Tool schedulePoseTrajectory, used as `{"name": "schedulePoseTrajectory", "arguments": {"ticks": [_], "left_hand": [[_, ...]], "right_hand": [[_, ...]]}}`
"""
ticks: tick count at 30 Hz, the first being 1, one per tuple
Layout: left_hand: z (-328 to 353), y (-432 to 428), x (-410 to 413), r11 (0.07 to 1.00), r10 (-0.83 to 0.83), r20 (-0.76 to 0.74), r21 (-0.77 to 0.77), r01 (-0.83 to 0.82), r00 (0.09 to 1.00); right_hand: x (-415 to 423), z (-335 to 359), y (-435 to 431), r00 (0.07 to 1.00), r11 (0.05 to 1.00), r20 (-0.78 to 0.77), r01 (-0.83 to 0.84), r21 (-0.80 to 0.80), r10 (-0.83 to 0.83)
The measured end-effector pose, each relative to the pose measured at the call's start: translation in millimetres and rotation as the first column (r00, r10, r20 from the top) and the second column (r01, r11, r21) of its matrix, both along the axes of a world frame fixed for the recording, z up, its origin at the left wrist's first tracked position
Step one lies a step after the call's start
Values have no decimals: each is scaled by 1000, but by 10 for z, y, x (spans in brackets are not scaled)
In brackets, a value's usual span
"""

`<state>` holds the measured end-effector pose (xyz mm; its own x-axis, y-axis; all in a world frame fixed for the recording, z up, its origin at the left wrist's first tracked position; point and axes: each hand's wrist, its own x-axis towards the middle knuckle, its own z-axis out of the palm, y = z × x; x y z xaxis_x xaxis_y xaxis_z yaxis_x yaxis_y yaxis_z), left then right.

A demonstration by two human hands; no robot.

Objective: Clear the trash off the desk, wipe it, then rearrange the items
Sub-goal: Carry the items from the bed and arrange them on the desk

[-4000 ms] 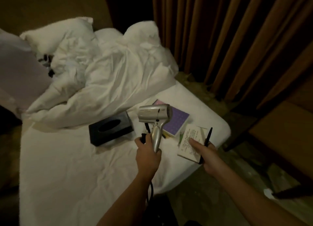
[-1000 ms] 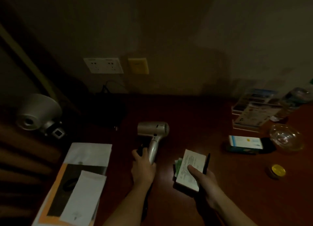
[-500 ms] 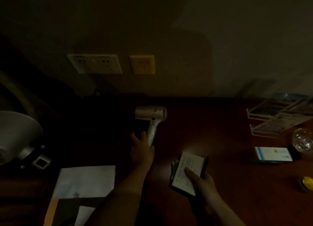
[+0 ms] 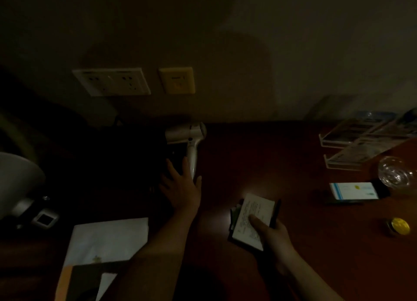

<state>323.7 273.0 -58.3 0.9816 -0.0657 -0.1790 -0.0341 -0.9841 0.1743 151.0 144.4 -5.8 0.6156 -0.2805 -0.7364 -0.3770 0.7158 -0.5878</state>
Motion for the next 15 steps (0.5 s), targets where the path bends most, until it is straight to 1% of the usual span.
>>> {"name": "schedulePoseTrajectory", "arguments": {"ticks": [2, 5, 8, 12, 15], "left_hand": [[26, -13, -199, 999, -48, 42, 10, 48, 998], [52, -76, -581, 979, -201, 99, 66, 195, 975], [65, -271, -1019, 945, -313, 85, 124, 301, 946], [35, -698, -1594, 920, -384, 49, 98, 378, 922], [41, -1118, -2043, 912, -408, -12, 52, 408, 913]], "right_hand": [[-127, 60, -34, 1000, 1000, 9, 1, -11, -1], [-395, 118, -150, 1000, 1000, 6, 23, -6, -23], [-739, 103, -359, 998, 998, -31, 57, -27, -58], [-1253, 12, -791, 994, 993, -70, 83, -86, -89], [-1709, -70, -1242, 993, 991, -99, 55, -123, -67]]}}
